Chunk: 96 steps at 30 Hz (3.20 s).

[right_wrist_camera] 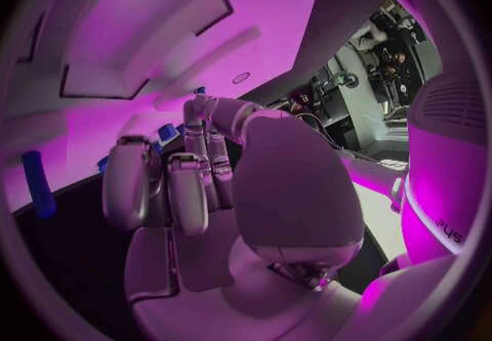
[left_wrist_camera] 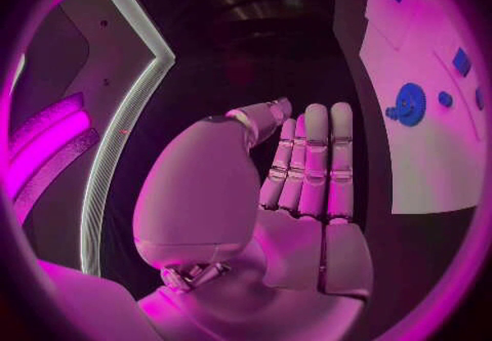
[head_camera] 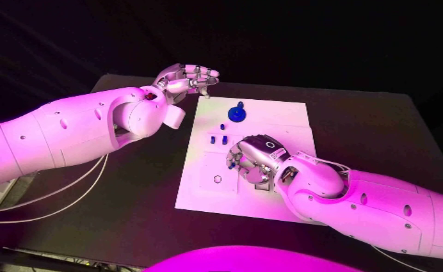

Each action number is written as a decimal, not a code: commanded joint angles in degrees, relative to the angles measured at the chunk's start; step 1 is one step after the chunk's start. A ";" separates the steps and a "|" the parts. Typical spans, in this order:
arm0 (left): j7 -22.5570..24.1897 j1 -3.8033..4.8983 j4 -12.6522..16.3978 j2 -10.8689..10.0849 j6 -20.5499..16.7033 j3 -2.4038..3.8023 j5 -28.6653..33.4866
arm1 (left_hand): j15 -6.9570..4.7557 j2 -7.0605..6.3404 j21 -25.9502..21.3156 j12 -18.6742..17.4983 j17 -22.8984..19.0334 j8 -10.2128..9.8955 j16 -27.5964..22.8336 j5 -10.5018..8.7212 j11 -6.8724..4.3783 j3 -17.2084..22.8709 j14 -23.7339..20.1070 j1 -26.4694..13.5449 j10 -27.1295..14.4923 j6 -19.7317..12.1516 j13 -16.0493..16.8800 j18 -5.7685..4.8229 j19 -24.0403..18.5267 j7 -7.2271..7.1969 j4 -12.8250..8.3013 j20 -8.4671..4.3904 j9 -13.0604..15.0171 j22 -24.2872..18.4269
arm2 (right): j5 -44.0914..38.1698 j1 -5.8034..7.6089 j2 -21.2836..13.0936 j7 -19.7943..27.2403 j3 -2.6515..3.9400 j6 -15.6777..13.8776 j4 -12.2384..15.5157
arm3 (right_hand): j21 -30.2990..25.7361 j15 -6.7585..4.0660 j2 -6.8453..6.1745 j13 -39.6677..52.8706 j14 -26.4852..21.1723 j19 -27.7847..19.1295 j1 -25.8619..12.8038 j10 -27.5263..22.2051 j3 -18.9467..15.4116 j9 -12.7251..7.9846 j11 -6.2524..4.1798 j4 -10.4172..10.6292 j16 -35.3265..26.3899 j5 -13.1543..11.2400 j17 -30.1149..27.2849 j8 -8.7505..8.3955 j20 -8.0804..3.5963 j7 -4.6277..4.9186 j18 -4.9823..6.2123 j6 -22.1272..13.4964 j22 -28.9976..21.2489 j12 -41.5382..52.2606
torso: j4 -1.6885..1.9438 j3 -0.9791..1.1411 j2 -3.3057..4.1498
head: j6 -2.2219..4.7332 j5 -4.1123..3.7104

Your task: Assemble the parts on the task board

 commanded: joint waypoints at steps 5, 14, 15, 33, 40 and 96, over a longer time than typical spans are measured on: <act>0.28 0.08 0.04 0.07 0.67 0.05 -0.10 | 0.06 0.41 -0.30 0.25 -0.11 -0.17 -0.36 0.34 -0.05 -0.32 -0.32 -0.13 -0.58 -0.28 -0.06 0.86 -0.28 0.02 -0.14 0.06 -0.09 -0.11 | -2.01 -0.38 0.27 -1.81 -0.11 0.67 -0.66 | -0.25 -0.22 -0.03 0.04 3.52 -0.10 -0.54 2.69 0.07 -0.06 -2.35 -0.24 -0.28 0.16 2.91 0.35 0.15 0.27 -0.74 -0.01 7.87 -0.06 | 0.02 -0.04 0.01 | -0.12 0.00; 0.16 0.08 -0.02 0.00 0.79 0.05 -0.11 | 0.06 0.41 -0.30 0.25 -0.11 -0.17 -0.36 0.34 -0.05 -0.32 -0.32 -0.13 -0.58 -0.28 -0.06 0.86 -0.28 0.02 -0.14 0.06 -0.09 -0.11 | -2.32 -0.49 0.62 -2.16 -0.12 1.13 -0.52 | -0.25 -0.22 -0.03 0.04 3.52 -0.10 -0.54 2.69 0.07 -0.06 -2.35 -0.24 -0.28 0.16 2.91 0.35 0.15 0.27 -0.74 -0.01 7.87 -0.06 | 0.01 -0.03 0.00 | -0.23 0.08; 0.14 0.08 -0.02 0.00 0.80 0.05 -0.11 | 0.06 0.41 -0.30 0.25 -0.11 -0.17 -0.36 0.34 -0.05 -0.32 -0.32 -0.13 -0.58 -0.28 -0.06 0.86 -0.28 0.02 -0.14 0.06 -0.09 -0.11 | -2.31 -0.49 0.65 -2.11 -0.12 1.30 -0.49 | -0.25 -0.22 -0.03 0.04 3.52 -0.10 -0.54 2.69 0.07 -0.06 -2.35 -0.24 -0.28 0.16 2.91 0.35 0.15 0.27 -0.74 -0.01 7.87 -0.06 | 0.00 -0.04 0.00 | -0.29 0.08; -0.25 0.08 -0.09 -0.05 0.89 0.05 -0.17 | 0.10 0.44 -0.39 0.27 -0.15 -0.17 -0.43 0.35 -0.01 -0.38 -0.36 -0.21 -0.75 -0.39 -0.10 0.87 -0.32 0.04 -0.14 0.11 -0.11 -0.18 | -1.39 -0.48 0.70 -2.23 -0.21 4.90 -0.65 | -3.53 0.95 -0.98 -0.06 3.41 -1.47 -4.87 -0.60 -3.25 -0.15 -1.07 0.18 -0.37 1.21 2.48 -2.52 1.16 1.42 -0.20 -4.15 6.85 -3.85 | -0.08 -0.01 -0.02 | -0.46 -0.03; -0.35 0.09 -0.13 -0.04 1.00 0.05 -0.17 | 0.10 0.44 -0.39 0.27 -0.15 -0.17 -0.43 0.35 -0.01 -0.38 -0.36 -0.21 -0.75 -0.39 -0.10 0.87 -0.32 0.04 -0.14 0.11 -0.11 -0.18 | -1.40 -0.47 0.57 -3.38 -0.21 2.44 -0.78 | -10.92 2.22 -2.88 -1.75 2.40 -4.36 -5.92 -7.07 -3.86 -0.84 0.49 0.45 -2.25 0.84 -0.65 -5.48 2.38 2.01 1.13 -8.11 3.83 -6.18 | -0.05 0.02 0.00 | -0.36 -0.15; -0.81 0.07 -0.20 -0.40 1.80 -0.03 -0.30 | 0.15 0.45 -0.51 0.28 -0.21 -0.11 -0.56 0.32 0.06 -0.46 -0.47 -0.20 -1.13 -0.55 -0.18 0.88 -0.37 0.08 -0.26 0.16 -0.13 -0.26 | 5.24 8.31 -11.47 -2.37 1.17 12.91 0.28 | -10.56 1.94 -0.03 -3.53 2.76 -1.94 0.79 -12.20 -22.91 -0.82 0.05 6.44 -1.29 3.72 0.26 -8.96 2.39 1.11 0.68 -7.09 4.23 4.98 | 0.00 -0.04 0.02 | 1.30 -2.71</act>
